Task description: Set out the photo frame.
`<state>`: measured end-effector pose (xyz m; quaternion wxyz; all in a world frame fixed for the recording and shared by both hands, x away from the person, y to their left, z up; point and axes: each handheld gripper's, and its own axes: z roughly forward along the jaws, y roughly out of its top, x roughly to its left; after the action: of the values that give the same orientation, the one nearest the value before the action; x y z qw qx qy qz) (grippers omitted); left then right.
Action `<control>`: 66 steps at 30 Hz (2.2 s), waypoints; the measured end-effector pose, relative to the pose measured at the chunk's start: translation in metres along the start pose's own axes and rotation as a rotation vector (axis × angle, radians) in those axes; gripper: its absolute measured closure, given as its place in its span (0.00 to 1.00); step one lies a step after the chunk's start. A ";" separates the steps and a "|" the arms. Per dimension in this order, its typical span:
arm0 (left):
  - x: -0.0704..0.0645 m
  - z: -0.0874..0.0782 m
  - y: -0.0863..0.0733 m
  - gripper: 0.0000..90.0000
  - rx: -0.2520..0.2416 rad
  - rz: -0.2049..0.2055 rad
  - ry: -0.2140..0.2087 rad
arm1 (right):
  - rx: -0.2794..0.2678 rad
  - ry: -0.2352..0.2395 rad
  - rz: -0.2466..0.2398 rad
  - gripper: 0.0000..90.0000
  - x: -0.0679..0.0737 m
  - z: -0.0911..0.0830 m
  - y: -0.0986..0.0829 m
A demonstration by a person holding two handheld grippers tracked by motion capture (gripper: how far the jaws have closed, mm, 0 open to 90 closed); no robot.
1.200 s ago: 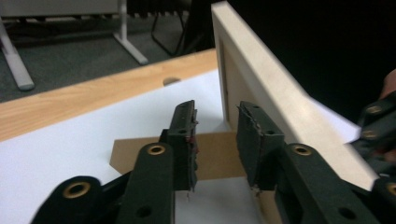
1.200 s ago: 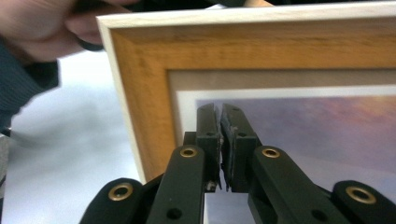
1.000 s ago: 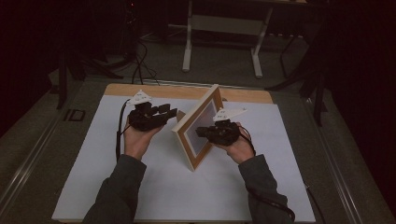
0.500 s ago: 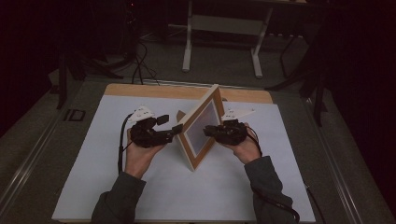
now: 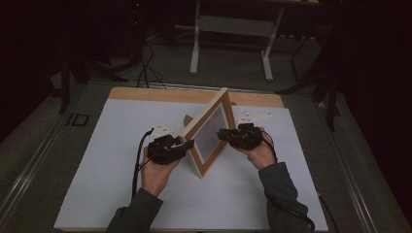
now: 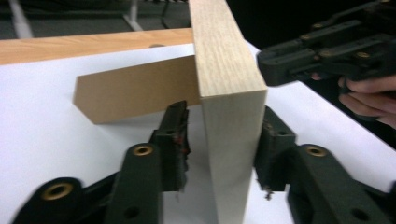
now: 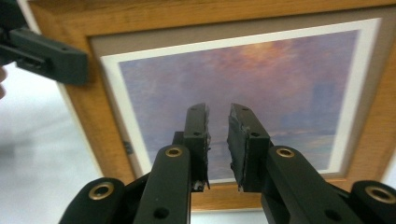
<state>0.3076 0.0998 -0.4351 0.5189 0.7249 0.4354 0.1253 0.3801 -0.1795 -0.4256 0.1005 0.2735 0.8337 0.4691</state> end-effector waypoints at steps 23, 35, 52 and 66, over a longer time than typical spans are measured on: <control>0.062 -0.043 0.010 0.73 0.092 0.087 -0.030 | -0.019 -0.113 0.045 0.63 -0.032 0.001 0.006; 0.075 -0.050 0.009 0.74 0.079 0.057 -0.002 | -0.062 -0.108 0.082 0.41 -0.050 0.023 0.019; 0.087 -0.038 0.022 0.74 0.085 0.067 0.035 | -0.038 0.016 0.115 0.38 -0.064 0.043 0.027; 0.097 -0.012 0.036 0.73 0.049 0.037 0.047 | -0.047 -0.078 0.139 0.56 -0.071 0.025 0.023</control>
<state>0.3754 0.1787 -0.4250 0.4882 0.7421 0.4371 0.1413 0.4582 -0.1908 -0.4262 0.1068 0.3463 0.7969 0.4834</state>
